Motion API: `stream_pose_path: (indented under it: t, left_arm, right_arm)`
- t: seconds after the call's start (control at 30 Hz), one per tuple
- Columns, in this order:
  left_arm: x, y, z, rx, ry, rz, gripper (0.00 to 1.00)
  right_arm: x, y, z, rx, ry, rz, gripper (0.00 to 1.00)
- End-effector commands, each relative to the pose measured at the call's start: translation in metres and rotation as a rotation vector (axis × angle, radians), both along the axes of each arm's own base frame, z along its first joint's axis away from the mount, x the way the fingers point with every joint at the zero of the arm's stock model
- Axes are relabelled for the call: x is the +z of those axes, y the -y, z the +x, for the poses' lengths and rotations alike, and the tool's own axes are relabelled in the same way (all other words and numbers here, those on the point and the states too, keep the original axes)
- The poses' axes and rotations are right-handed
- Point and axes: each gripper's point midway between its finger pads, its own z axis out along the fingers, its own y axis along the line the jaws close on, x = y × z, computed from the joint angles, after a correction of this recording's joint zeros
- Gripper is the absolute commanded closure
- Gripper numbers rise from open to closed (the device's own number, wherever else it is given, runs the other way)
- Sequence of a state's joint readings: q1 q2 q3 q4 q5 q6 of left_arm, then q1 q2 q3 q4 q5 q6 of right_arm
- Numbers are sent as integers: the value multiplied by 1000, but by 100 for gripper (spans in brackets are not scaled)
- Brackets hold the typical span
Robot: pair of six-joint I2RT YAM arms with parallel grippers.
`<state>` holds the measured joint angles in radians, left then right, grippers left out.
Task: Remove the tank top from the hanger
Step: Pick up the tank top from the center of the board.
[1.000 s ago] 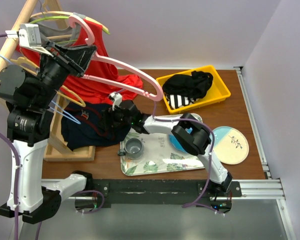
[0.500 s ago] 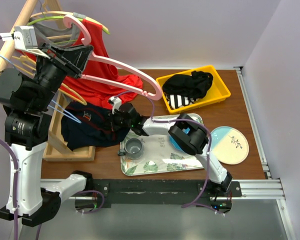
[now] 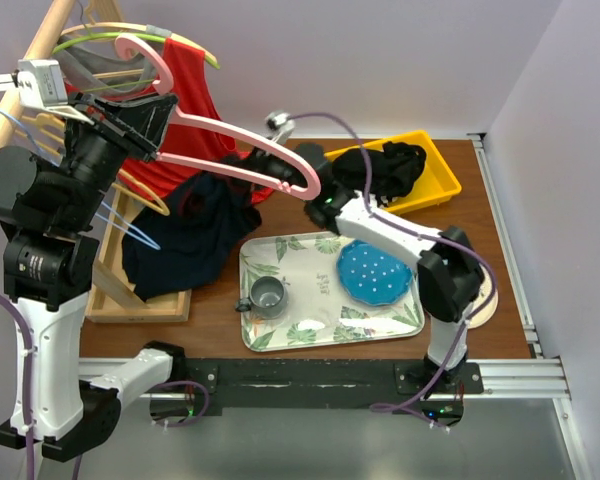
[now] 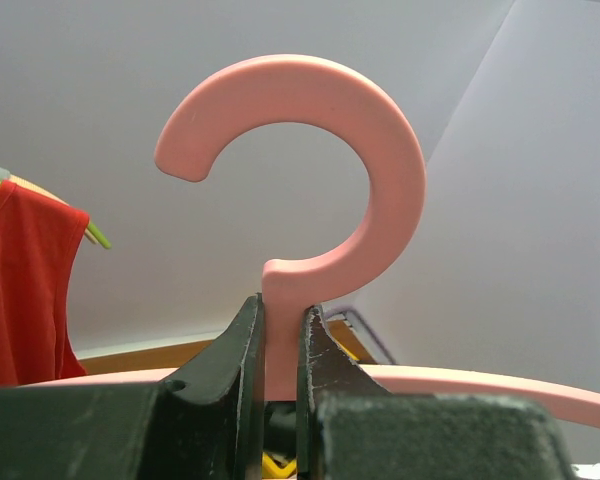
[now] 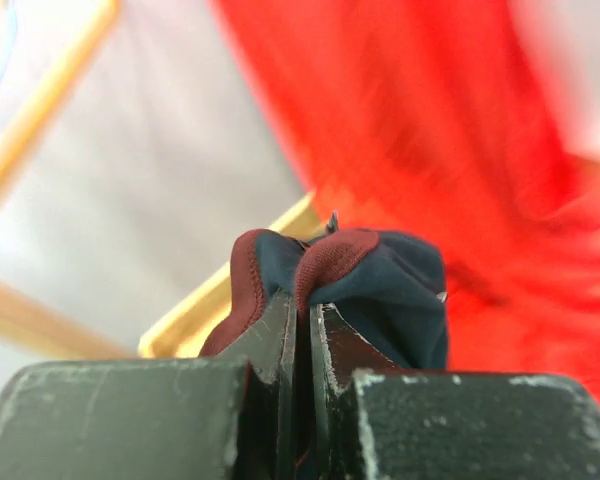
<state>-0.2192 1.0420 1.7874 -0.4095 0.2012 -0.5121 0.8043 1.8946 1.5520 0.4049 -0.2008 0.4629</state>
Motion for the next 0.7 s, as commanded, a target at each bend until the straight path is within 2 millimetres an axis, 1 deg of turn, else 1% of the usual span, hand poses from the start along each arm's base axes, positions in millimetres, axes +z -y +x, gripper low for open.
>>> stream_pose_path:
  t: [0.0, 0.03, 0.07, 0.1, 0.13, 0.17, 0.2, 0.23, 0.27, 0.3, 0.37, 0.4, 0.43, 0.47, 0.5, 0.57, 0.6, 0.67]
  left_arm:
    - [18, -2, -10, -2, 66, -7, 100]
    - [18, -2, -10, 0, 66, -7, 100]
    - [18, -2, -11, 0, 68, -6, 100]
    - [18, -2, -10, 0, 68, -6, 100]
    - [18, -2, -11, -2, 68, -7, 100]
    - [18, -2, -11, -2, 66, -8, 100]
    - [18, -1, -11, -4, 66, -8, 100]
    - [19, -1, -13, -6, 67, -10, 100]
    - [19, -1, -13, -6, 68, -10, 100]
    - [19, -2, -14, -6, 69, -11, 100]
    - [19, -2, -15, -3, 70, -12, 100]
    - [19, -3, -15, -2, 70, -13, 100]
    - [19, -3, -15, 1, 70, -14, 100]
    - [18, -4, -15, 3, 69, -13, 100]
    - [18, -3, -14, 3, 69, -13, 100]
    - [16, -3, -14, 1, 65, -13, 100]
    - [16, -3, -14, 0, 66, -12, 100]
    - [17, -3, -13, 0, 67, -12, 100]
  right_arm:
    - [87, 54, 26, -124, 131, 69, 100]
    - [106, 70, 29, -151, 160, 78, 100]
    - [110, 78, 31, -162, 168, 55, 100]
    - [132, 88, 32, -180, 198, 69, 100]
    - [149, 104, 36, -211, 221, 74, 100]
    - [154, 112, 37, -228, 230, 53, 100]
    - [174, 127, 42, -269, 258, 66, 100]
    - [186, 135, 41, -285, 275, 69, 100]
    - [189, 142, 43, -300, 274, 48, 100]
    - [211, 153, 43, -321, 306, 66, 100]
    - [223, 160, 45, -333, 326, 52, 100]
    - [249, 166, 38, -336, 370, 82, 100]
    - [260, 171, 37, -338, 391, 90, 100]
    - [264, 171, 39, -345, 407, 80, 100]
    - [287, 179, 32, -357, 446, 100, 100]
    - [301, 188, 34, -397, 484, 91, 100]
    - [315, 193, 34, -417, 516, 103, 100]
    - [327, 205, 36, -468, 553, 104, 100]
